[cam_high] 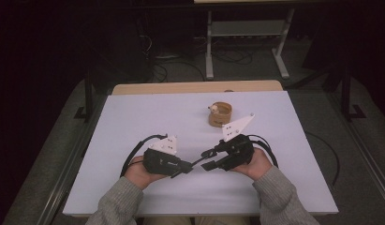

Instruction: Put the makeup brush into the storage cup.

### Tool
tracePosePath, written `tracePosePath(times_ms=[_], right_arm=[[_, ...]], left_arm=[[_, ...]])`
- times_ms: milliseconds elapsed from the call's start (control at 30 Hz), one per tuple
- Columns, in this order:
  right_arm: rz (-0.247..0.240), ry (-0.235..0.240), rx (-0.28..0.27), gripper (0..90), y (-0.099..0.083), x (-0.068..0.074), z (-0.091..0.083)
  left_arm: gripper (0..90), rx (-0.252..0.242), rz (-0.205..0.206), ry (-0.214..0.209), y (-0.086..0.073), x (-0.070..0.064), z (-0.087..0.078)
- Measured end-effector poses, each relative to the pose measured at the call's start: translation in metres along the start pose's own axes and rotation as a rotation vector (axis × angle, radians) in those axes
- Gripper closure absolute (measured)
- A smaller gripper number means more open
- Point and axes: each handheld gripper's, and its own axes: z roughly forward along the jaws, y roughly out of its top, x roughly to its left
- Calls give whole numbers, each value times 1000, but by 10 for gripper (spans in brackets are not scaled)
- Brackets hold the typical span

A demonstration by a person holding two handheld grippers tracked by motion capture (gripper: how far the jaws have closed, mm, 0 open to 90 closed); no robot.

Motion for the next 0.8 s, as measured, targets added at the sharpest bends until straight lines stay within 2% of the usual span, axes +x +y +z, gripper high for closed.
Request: tracePosePath(times_ms=[100, 200, 400, 500, 633, 733, 800], right_arm=[[-2, 7, -19, 579, 0, -2, 2], [8, 26, -51, 637, 1, -2, 3], [-11, 38, -44, 785, 3, -2, 4], [-6, 49, -41, 801, 2, -4, 4], [-22, 50, -8, 808, 5, -3, 3], [-43, 38, 63, 809, 11, -1, 3], [-76, 32, 98, 810, 18, -1, 2]], left_arm=[[839, 3, -3, 0, -1, 1, 1], [839, 4, -6, 1, -1, 1, 2], [839, 0, 8, -7, 0, 0, 2], [839, 6, 11, -9, 0, -1, 3], [826, 23, 7, -36, 1, 0, 7], [771, 37, 2, -36, 1, -2, 12], [766, 45, 2, -36, 2, -3, 15]])
